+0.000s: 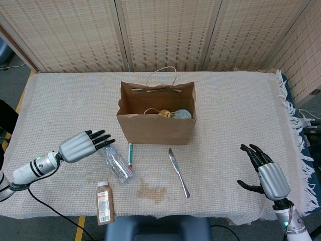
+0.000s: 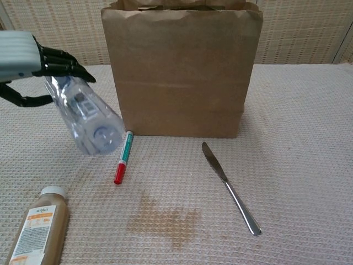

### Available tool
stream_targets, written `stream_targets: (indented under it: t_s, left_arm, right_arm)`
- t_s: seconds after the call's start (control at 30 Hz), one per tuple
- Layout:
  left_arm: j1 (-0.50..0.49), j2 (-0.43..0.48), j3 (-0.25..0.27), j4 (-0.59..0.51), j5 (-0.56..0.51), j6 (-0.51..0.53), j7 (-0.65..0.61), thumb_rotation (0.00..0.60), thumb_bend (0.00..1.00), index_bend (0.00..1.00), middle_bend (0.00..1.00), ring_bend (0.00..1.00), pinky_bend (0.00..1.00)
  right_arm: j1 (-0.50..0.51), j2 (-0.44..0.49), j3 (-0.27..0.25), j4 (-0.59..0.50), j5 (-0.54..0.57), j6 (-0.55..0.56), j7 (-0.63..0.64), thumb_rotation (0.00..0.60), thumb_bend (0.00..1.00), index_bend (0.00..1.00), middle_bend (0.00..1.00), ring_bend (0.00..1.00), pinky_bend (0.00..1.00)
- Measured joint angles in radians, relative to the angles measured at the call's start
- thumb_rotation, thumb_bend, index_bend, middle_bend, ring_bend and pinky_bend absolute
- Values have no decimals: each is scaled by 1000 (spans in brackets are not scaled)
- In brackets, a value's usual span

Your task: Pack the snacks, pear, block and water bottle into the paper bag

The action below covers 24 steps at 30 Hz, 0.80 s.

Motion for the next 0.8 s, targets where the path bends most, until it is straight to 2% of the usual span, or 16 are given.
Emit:
stream_targets:
  t_s: [0.23,0.37,0.57,0.8]
  left_arm:
    - [81,103,-130,-127,-201,21,-125,600,660,599,610,596,716]
    - [116,138,-208,-234,-302,24,-129,600,664,616,618,598,710]
    - [119,178,-274,-330,-355,10,3,600,673,630,625,608,724]
    - [52,227,-351,-526,-428,-119,347,600,677,643,636,620,742]
  right_arm:
    - [0,2,-1,-1,2,-3,7,600,0,69,168,74,269]
    - [0,1,-5,-4,-1,-7,6,600,0,69,169,74,269]
    - [0,-1,-11,-4,-17,-5,-1,600,0,69,169,74,269]
    - [5,1,-14,-4,-12,-19,8,600,0,69,168,74,269]
